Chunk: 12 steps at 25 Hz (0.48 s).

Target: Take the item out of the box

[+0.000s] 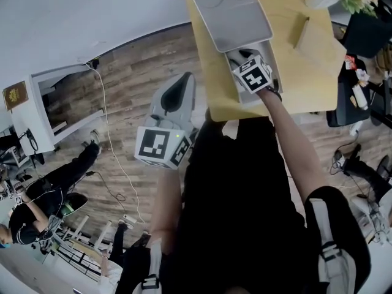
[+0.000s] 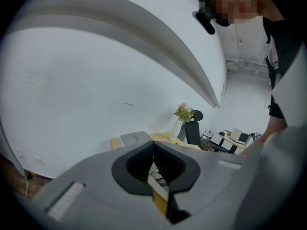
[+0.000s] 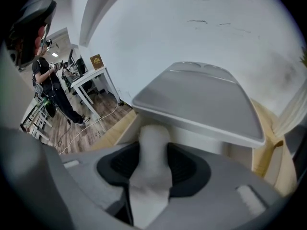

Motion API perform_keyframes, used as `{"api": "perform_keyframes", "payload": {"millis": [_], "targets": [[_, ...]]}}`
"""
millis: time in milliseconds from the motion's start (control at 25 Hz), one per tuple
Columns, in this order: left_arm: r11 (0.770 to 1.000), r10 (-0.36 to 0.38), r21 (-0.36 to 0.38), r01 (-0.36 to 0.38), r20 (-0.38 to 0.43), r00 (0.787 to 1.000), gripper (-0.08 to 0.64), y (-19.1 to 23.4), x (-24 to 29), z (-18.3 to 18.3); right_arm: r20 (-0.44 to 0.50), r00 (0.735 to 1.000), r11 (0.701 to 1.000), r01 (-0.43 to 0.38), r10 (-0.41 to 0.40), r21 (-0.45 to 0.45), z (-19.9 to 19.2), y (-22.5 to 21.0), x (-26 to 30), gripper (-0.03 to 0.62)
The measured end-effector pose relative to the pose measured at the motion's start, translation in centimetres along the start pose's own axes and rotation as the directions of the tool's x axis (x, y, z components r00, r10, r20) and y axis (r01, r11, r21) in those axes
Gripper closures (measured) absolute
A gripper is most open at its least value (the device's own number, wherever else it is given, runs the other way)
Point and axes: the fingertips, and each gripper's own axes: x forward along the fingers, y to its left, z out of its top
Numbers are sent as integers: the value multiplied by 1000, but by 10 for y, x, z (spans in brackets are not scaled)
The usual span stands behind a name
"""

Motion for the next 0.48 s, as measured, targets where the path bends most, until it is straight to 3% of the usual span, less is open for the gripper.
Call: {"api": "perform_keyframes", "payload": {"millis": [480], "targets": [[997, -67, 37, 66, 28, 997, 557, -13, -11, 14, 17, 997, 996, 76, -77, 49, -5, -4, -34, 413]]}}
